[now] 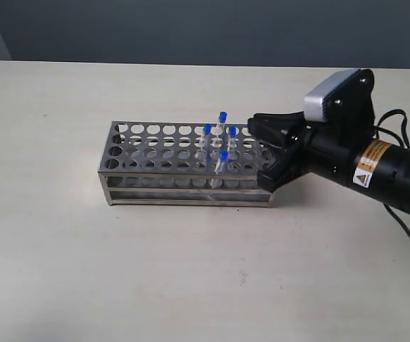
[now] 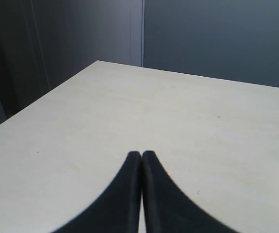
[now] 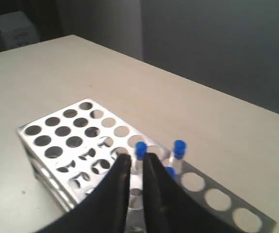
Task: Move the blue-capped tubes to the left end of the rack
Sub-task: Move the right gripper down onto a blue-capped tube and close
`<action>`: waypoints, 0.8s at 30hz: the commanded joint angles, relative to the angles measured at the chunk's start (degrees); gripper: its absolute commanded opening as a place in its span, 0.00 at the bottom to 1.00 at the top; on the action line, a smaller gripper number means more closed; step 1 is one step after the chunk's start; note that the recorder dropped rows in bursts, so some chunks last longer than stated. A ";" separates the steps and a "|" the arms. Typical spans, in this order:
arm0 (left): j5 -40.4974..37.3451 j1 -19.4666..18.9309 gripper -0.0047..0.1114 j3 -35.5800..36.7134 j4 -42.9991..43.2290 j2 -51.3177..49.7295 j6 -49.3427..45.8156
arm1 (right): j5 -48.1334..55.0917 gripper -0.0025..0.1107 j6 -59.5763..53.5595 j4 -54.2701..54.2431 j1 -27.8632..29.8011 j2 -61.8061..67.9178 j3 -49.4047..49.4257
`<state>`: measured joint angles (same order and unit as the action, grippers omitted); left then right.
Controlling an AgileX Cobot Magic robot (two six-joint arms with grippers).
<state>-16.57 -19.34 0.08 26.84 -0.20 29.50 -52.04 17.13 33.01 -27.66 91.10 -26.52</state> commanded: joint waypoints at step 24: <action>-0.10 -0.07 0.05 -0.08 0.00 0.20 0.10 | -7.63 0.45 1.10 7.42 -0.47 22.28 -9.89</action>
<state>-16.57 -19.34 0.08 26.84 -0.20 29.50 -59.65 17.84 39.90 -28.08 112.50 -36.18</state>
